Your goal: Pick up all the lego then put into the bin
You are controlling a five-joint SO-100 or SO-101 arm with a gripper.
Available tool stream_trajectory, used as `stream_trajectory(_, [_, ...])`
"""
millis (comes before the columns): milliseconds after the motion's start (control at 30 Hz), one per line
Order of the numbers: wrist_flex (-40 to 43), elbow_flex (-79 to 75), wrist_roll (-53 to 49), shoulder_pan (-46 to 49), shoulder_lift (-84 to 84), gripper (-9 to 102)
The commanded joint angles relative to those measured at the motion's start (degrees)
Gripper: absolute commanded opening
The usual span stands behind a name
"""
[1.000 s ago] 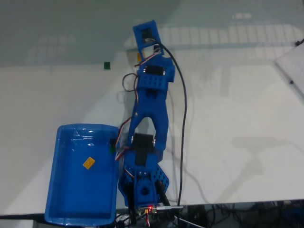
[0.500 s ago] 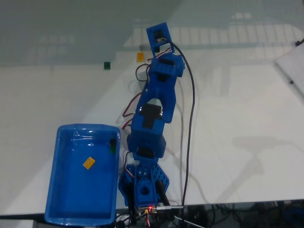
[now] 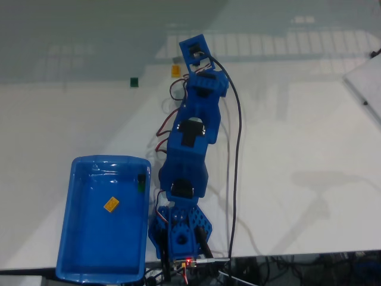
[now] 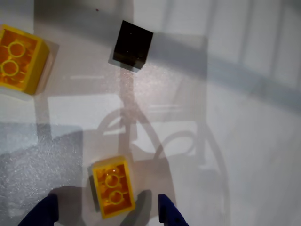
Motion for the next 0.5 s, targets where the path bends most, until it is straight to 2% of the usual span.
stream_trajectory(0, [-0.26,-3.43,-0.44,-0.79,-0.26,27])
stream_trajectory(467, [0.18,-5.98,-0.53,-0.44,-4.04,23])
